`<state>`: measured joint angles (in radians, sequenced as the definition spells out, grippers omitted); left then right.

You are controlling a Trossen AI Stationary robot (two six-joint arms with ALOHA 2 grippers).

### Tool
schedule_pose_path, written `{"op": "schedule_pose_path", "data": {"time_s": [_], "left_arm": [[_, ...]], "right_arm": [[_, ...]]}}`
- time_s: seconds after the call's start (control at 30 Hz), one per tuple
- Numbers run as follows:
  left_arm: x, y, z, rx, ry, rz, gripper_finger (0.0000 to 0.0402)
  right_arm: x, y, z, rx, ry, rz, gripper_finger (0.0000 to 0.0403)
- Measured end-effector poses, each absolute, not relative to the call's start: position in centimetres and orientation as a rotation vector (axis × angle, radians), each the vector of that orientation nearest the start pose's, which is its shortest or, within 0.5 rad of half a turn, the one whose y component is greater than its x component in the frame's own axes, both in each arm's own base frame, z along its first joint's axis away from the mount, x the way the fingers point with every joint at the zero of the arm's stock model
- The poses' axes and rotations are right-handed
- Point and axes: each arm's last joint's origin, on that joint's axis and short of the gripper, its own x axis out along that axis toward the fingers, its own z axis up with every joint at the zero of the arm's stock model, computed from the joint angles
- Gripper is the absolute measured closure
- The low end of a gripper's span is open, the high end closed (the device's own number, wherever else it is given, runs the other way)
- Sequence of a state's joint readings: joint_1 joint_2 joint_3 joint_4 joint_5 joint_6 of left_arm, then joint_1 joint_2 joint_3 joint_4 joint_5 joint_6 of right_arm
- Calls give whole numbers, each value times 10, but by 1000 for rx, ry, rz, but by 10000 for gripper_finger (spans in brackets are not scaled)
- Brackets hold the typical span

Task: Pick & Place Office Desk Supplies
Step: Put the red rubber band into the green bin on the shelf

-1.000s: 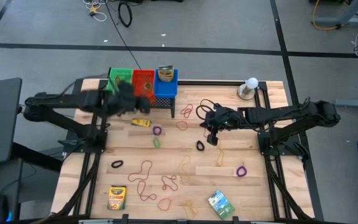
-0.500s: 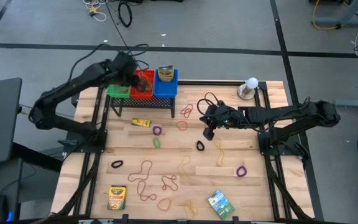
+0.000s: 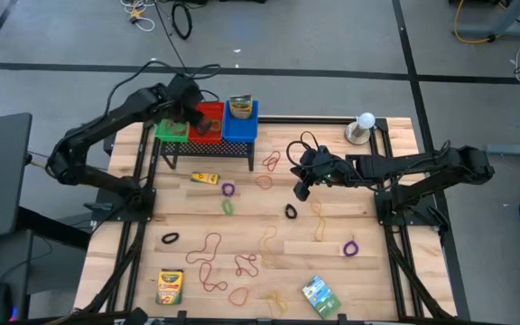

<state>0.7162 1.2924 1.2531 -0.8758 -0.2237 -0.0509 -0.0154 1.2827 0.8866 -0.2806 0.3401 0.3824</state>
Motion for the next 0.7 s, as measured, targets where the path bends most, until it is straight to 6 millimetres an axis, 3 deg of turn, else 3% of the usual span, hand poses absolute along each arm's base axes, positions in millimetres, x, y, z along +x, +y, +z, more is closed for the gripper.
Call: {"op": "schedule_pose_path", "data": {"time_s": [0.17, 0.4, 0.53, 0.7], "left_arm": [[183, 156, 357, -160, 881, 780, 259], [188, 127, 379, -128, 699, 534, 350], [203, 111, 373, -198, 713, 403, 384], [231, 84, 347, -191, 686, 298, 396]], "right_arm": [[268, -13, 258, 253, 596, -460, 394], [268, -10, 258, 268, 594, -454, 394], [268, -7, 258, 248, 599, -438, 394], [267, -4, 249, 197, 612, -377, 399]]}}
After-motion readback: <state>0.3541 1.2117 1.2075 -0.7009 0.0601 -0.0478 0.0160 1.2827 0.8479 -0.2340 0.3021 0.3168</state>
